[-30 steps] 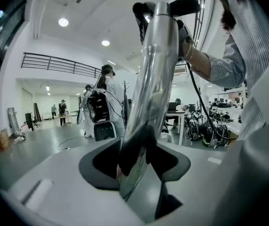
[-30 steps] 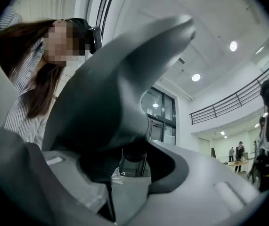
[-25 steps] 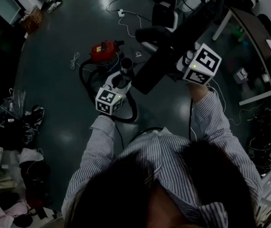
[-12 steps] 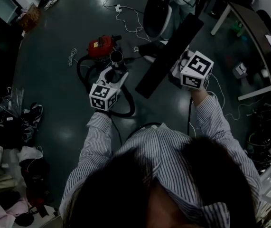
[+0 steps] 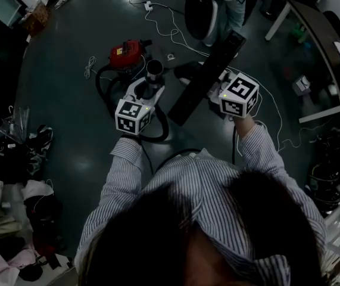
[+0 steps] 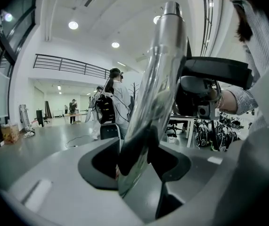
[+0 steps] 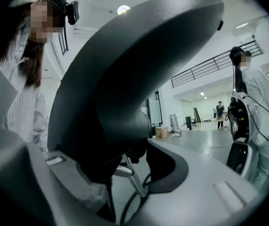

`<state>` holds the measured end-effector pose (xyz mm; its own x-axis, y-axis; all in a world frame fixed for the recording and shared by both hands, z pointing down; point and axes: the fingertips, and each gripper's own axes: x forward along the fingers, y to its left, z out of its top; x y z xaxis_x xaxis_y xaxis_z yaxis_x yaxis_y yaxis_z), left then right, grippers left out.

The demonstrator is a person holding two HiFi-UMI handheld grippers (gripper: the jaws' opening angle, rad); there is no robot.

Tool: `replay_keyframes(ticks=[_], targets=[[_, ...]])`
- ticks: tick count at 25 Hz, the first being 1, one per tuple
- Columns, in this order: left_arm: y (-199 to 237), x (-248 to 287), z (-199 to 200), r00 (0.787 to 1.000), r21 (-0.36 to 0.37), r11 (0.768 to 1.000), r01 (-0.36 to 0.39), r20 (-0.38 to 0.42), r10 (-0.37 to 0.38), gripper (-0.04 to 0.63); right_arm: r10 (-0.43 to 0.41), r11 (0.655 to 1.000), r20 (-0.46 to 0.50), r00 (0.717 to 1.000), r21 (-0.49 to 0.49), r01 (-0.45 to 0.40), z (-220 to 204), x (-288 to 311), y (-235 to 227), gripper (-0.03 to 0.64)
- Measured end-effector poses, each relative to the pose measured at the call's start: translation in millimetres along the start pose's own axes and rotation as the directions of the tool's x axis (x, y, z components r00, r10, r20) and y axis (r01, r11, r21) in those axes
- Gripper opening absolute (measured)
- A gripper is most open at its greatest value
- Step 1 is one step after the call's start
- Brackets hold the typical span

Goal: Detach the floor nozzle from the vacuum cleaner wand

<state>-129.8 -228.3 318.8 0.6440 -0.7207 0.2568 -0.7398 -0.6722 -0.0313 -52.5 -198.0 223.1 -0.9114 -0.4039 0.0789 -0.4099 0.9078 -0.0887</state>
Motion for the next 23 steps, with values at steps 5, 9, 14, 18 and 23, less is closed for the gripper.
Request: replay_keyframes(ticks=[5, 9, 14, 18, 23], targets=[[4, 0, 0, 1.0, -0.012, 1.0, -0.013, -0.004, 0.013, 0.201, -0.01, 1.0, 0.006, 1.0, -0.009, 0.01, 2, -2, 2, 0.163], [1, 3, 3, 1.0, -0.018, 1.0, -0.012, -0.011, 0.012, 0.202, -0.015, 1.0, 0.02, 1.0, -0.015, 0.016, 8, -4, 5, 0.163], [-4, 7, 4, 1.0, -0.014, 1.0, 0.001, -0.029, -0.002, 0.202, -0.028, 0.999, 0.046, 0.999, -0.022, 0.029, 13, -6, 5, 0.163], [-7, 7, 6, 1.0, -0.01, 1.0, 0.006, -0.031, -0.007, 0.202, -0.029, 0.999, 0.048, 0.998, -0.033, 0.031, 16, -9, 8, 0.163], [-12, 6, -2, 0.999, -0.009, 1.0, 0.018, -0.049, -0.019, 0.202, -0.028, 0.999, 0.053, 0.998, -0.035, 0.029, 18, -10, 16, 0.163]])
